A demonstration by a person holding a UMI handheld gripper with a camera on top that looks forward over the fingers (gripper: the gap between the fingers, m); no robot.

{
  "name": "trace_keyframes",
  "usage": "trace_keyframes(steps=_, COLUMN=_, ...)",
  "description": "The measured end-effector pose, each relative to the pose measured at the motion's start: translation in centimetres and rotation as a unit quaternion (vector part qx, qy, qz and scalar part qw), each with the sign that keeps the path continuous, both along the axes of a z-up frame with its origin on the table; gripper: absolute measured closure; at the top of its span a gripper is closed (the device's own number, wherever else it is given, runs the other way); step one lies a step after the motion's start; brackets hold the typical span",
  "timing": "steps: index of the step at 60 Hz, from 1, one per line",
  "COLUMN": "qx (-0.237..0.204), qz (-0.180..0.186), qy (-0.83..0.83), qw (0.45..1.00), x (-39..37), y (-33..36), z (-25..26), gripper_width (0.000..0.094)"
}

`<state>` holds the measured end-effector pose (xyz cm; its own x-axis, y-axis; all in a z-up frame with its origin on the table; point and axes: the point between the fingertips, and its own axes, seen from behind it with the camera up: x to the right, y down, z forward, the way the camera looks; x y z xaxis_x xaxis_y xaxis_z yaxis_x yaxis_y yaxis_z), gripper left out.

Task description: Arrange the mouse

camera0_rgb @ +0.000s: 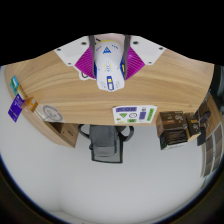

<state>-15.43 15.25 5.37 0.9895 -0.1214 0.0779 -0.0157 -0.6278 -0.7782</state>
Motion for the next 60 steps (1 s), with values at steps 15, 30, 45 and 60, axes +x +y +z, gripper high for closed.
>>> trace_keyframes(steps=15, qx=-0.034, qz=0.04, qy=0.041, qw=0.998, x=3.7, y=-1.1, z=-6.2, gripper_width=0.0539)
trace_keyframes(steps=30, qx=-0.048, qz=0.044, qy=0.071, qw=0.995, x=3.0, y=-1.7, z=-5.8, gripper_width=0.0162)
trace_keyframes(steps=45, qx=-0.009, qz=0.047, qy=0.059, qw=0.997, x=0.1, y=-6.5, z=-0.2, gripper_width=0.0106)
trace_keyframes(steps=60, qx=0.012, qz=0.012, qy=0.061, qw=0.998, x=-4.9, y=-16.3, z=4.9, gripper_width=0.0104)
